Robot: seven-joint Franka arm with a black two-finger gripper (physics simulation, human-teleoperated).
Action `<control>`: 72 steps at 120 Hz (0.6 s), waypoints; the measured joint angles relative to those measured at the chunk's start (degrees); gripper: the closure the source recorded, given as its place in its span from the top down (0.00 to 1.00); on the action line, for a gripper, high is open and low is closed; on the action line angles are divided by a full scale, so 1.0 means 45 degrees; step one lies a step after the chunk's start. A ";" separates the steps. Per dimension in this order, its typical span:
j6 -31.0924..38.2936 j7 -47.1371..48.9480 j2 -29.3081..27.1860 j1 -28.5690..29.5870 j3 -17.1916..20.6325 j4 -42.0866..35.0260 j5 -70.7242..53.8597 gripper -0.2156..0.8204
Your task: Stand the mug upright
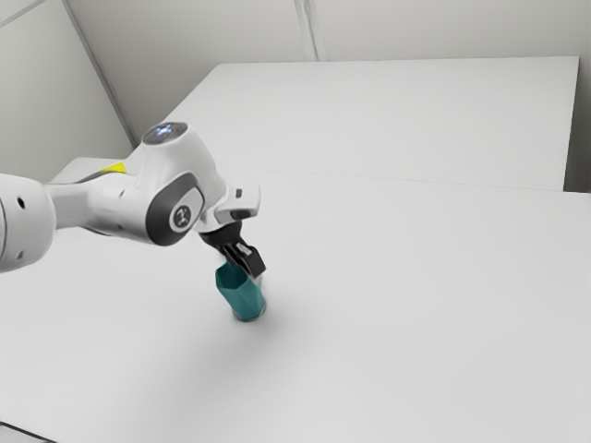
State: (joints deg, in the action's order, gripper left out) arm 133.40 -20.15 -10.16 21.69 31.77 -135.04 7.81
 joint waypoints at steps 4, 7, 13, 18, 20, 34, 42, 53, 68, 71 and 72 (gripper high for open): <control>-0.0205 0.0025 -0.0119 0.0006 0.0005 0.0185 0.0001 0.65; -0.0401 0.0044 -0.0175 0.0016 0.0008 0.0390 0.0001 0.67; -0.0859 0.0075 -0.0247 0.0022 -0.0030 0.0899 0.0002 0.69; -0.1306 0.0097 -0.0270 0.0026 -0.0114 0.1393 0.0005 0.71; -0.1505 0.0105 -0.0272 0.0037 -0.0163 0.1595 0.0007 0.72; -0.3052 0.0253 0.0565 0.0471 -0.0280 0.3727 0.0016 0.75; -0.3843 0.0394 0.0908 0.0525 -0.0286 0.4899 -0.0012 0.76; -0.4945 0.0601 0.1275 0.0444 -0.0303 0.6620 -0.0329 0.77; -0.6532 0.1105 0.2140 -0.1905 -0.2502 0.8789 -0.0985 0.78; -0.6833 0.1201 0.2279 -0.2602 -0.3199 0.9186 -0.1069 0.78; -0.6929 0.1233 0.2315 -0.2800 -0.3402 0.9298 -0.1093 0.78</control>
State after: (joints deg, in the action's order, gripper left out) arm 102.22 -14.60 0.26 9.09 16.46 -93.20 2.89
